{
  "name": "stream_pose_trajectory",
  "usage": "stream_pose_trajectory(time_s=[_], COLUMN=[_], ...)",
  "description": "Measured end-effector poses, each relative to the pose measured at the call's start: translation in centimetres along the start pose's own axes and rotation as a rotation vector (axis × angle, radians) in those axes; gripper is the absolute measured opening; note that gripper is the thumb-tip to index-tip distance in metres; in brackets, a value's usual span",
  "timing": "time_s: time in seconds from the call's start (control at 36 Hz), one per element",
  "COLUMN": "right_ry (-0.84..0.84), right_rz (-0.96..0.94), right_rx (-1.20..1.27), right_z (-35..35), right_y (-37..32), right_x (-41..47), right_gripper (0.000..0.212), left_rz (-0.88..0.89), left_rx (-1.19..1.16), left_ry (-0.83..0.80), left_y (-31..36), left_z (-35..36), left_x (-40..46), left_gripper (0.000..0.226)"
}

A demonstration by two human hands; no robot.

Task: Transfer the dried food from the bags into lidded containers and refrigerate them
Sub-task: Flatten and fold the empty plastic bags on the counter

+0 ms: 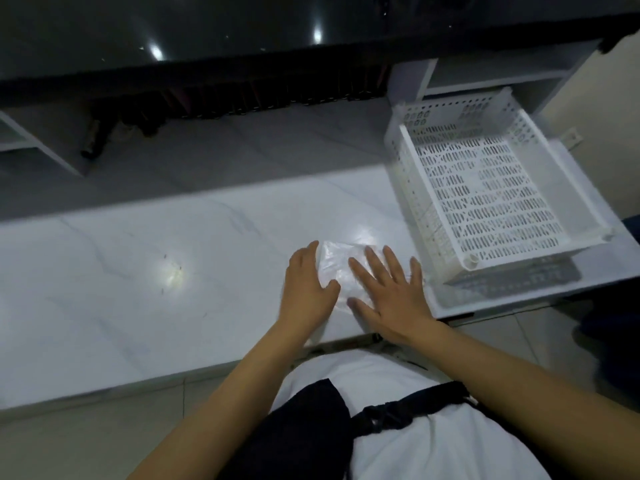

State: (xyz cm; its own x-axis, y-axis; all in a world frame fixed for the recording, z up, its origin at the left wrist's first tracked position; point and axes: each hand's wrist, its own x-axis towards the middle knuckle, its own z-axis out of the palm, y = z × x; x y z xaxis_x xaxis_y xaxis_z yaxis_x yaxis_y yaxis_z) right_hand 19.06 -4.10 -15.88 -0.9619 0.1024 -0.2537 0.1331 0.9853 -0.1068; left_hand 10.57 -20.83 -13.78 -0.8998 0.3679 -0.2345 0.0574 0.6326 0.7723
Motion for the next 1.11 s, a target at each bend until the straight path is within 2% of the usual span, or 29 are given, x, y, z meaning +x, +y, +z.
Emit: stream_pose_trajectory(time_s=[0.08,0.14,0.22,0.28,0.36,0.42,0.5,0.56,0.61,0.69,0.83,0.92,1.0,1.06,1.11], right_ry=[0.019,0.011,0.015,0.024,0.029,0.034,0.023,0.014,0.043,0.183,0.345,0.303,0.213,0.149,0.100], right_rz=[0.022,0.015,0.007,-0.002,-0.008,0.007,0.035,0.049,0.063,0.099,0.209,0.281,0.325,0.330,0.356], right_rx=[0.012,0.022,0.009,0.008,0.068,0.134,0.221,0.273,0.342,0.450,0.562,0.726,0.904,0.980,0.952], right_z=[0.5,0.5,0.4,0.3,-0.1,-0.4,-1.3,-2.1,-2.7,-2.9,-3.5,-4.2,-6.3,-7.8,-8.7], right_y=[-0.1,-0.1,0.1,0.3,0.5,0.5,0.4,0.2,0.0,-0.1,-0.3,0.3,1.8,3.6,5.7], right_x=[0.1,0.1,-0.1,-0.5,-0.9,-1.0,-0.9,-0.9,-1.3,-2.3,-6.1,-9.4,-11.6,-13.1,-14.7], right_gripper=[0.073,0.073,0.072,0.072,0.075,0.081,0.089,0.087,0.072,0.036,0.012,0.019,0.038,0.034,0.034], left_rz=[-0.175,-0.267,-0.303,-0.248,-0.120,-0.044,0.009,0.066,0.123,0.200,0.389,0.510,0.578,0.594,0.540], left_rx=[-0.197,-0.319,-0.359,-0.296,-0.233,-0.171,-0.222,-0.243,-0.243,-0.181,0.133,0.239,0.262,0.177,0.056], left_ry=[-0.047,-0.108,-0.197,-0.280,-0.372,-0.375,-0.378,-0.394,-0.428,-0.485,-0.496,-0.577,-0.619,-0.677,-0.748], left_y=[1.0,1.6,2.1,2.3,2.3,2.2,2.3,2.6,2.9,3.3,4.7,5.8,7.1,8.2,9.4], left_z=[-1.0,-1.4,-2.1,-2.7,-3.2,-3.4,-3.8,-4.3,-4.8,-5.3,-4.5,-2.4,-0.7,0.1,0.9], left_x=[0.9,1.7,2.9,3.4,3.3,2.9,2.5,2.1,1.5,1.0,-0.3,-1.1,-0.8,-0.6,-0.8], left_gripper=[0.073,0.062,0.058,0.062,0.045,0.034,0.033,0.031,0.031,0.033,0.042,0.023,0.016,0.013,0.007])
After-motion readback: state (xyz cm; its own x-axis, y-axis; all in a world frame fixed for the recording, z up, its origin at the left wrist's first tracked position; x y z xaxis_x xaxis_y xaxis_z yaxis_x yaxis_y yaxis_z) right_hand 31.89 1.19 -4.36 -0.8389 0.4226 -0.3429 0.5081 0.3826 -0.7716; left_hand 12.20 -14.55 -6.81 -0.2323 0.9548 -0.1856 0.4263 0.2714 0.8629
